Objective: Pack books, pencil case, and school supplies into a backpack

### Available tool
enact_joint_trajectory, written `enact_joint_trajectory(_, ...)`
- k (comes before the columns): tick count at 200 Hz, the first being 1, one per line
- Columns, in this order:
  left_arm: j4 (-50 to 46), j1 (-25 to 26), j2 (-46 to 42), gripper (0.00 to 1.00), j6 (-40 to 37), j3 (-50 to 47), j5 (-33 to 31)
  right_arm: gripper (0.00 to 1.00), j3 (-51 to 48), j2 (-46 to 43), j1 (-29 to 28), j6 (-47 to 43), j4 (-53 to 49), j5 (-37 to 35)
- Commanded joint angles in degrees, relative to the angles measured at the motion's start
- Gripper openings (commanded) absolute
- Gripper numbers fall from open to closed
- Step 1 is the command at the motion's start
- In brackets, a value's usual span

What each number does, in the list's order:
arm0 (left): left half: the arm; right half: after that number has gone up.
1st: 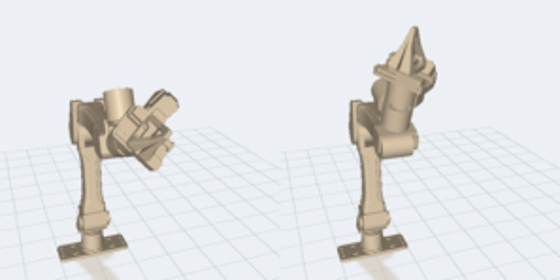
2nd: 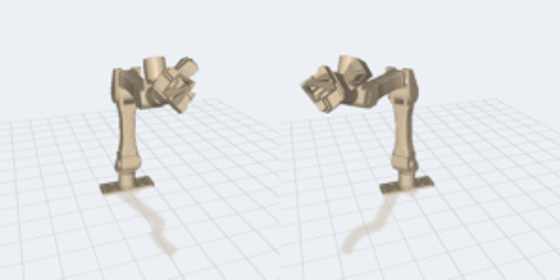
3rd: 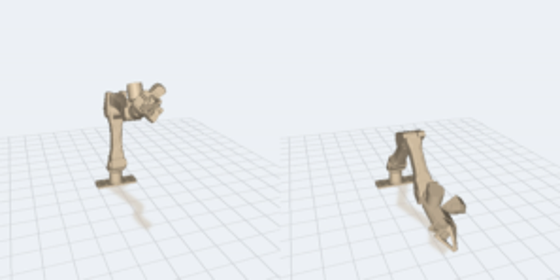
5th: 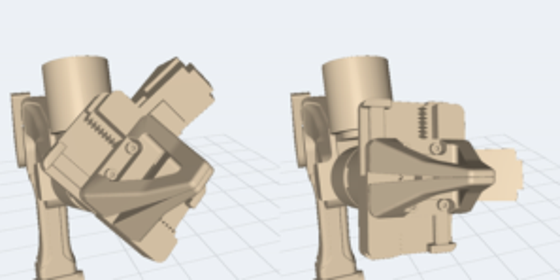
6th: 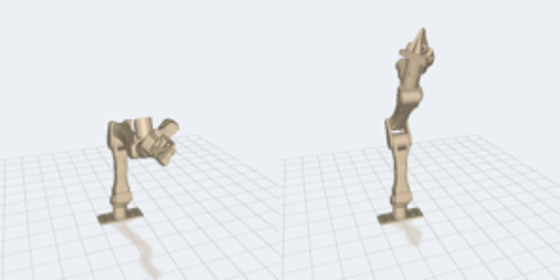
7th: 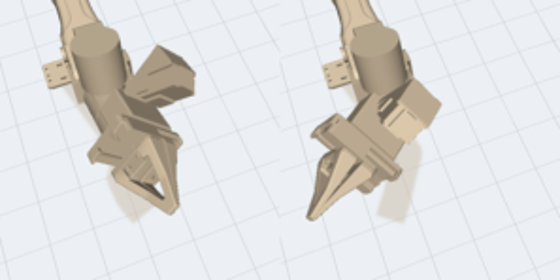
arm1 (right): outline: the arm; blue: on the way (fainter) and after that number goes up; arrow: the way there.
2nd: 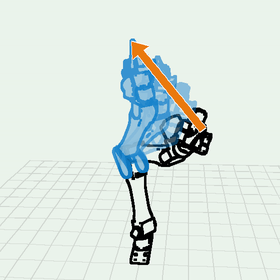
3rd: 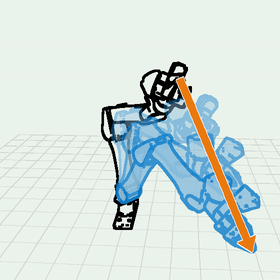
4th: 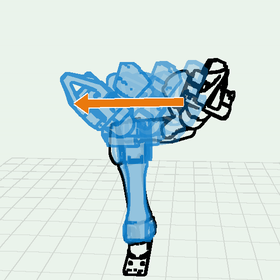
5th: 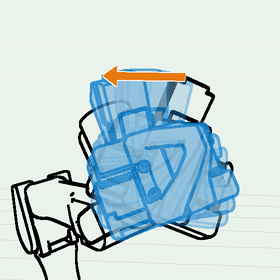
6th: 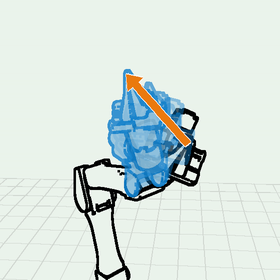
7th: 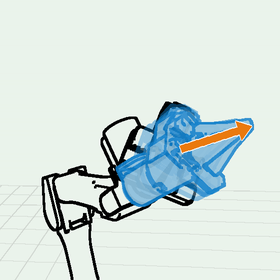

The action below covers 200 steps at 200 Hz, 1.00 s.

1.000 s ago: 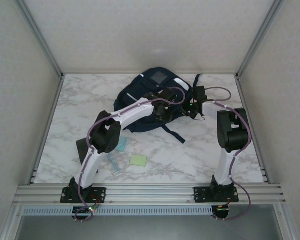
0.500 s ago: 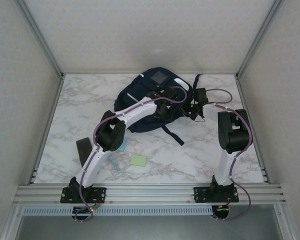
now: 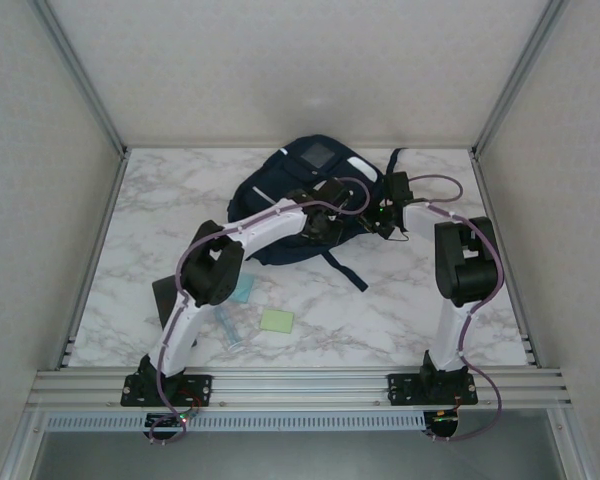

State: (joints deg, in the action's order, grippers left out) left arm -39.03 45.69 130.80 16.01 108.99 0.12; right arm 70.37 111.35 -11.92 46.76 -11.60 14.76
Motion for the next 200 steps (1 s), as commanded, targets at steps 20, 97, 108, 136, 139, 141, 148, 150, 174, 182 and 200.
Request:
enact_joint_trajectory(20,-20.3,-3.3,-6.6,0.0,-2.7,-8.6,-5.7,0.0,4.6,1.2,4.1,-0.6,-1.2,-12.1)
enact_joint_trajectory(97,-24.2,-4.7,-11.0,0.0,-3.8,-9.8,-3.4,0.0,4.9,1.3,5.4,-3.8,-2.8,-14.2)
enact_joint_trajectory(108,-26.0,-5.7,-13.1,0.0,-4.1,-11.8,-3.1,0.0,6.7,2.4,6.7,-5.0,-4.2,-14.9)
enact_joint_trajectory(136,-29.0,-6.8,-17.6,0.0,-4.8,-14.8,-3.1,0.0,9.9,4.3,9.6,-5.5,-4.7,-13.0)
enact_joint_trajectory(139,-29.1,-6.7,-17.9,0.0,-4.8,-14.8,-2.9,0.0,10.2,4.4,9.7,-5.7,-4.9,-12.8)
enact_joint_trajectory(141,-29.1,-6.7,-18.1,0.0,-4.8,-14.8,-2.7,0.0,10.5,4.5,9.7,-5.7,-4.9,-12.6)
enact_joint_trajectory(148,-28.6,-6.8,-18.4,0.0,-4.5,-14.5,-1.7,0.0,11.2,4.7,9.7,-5.7,-4.9,-11.7)
enact_joint_trajectory(150,-28.5,-6.8,-18.5,0.0,-4.4,-14.3,-1.3,0.0,11.2,4.8,9.6,-5.7,-4.8,-11.4)
enact_joint_trajectory(174,-25.3,-6.5,-17.6,0.0,-2.6,-10.5,4.9,0.0,11.6,4.1,8.8,-5.3,-4.3,-8.5)
enact_joint_trajectory(182,-24.0,-6.2,-16.9,0.0,-2.2,-8.6,6.6,0.0,10.8,3.0,8.7,-5.4,-3.9,-7.5)
enact_joint_trajectory(200,-22.8,-5.4,-14.9,0.0,-1.7,-4.1,7.6,0.1,8.8,-0.3,8.7,-6.3,-4.1,-5.6)
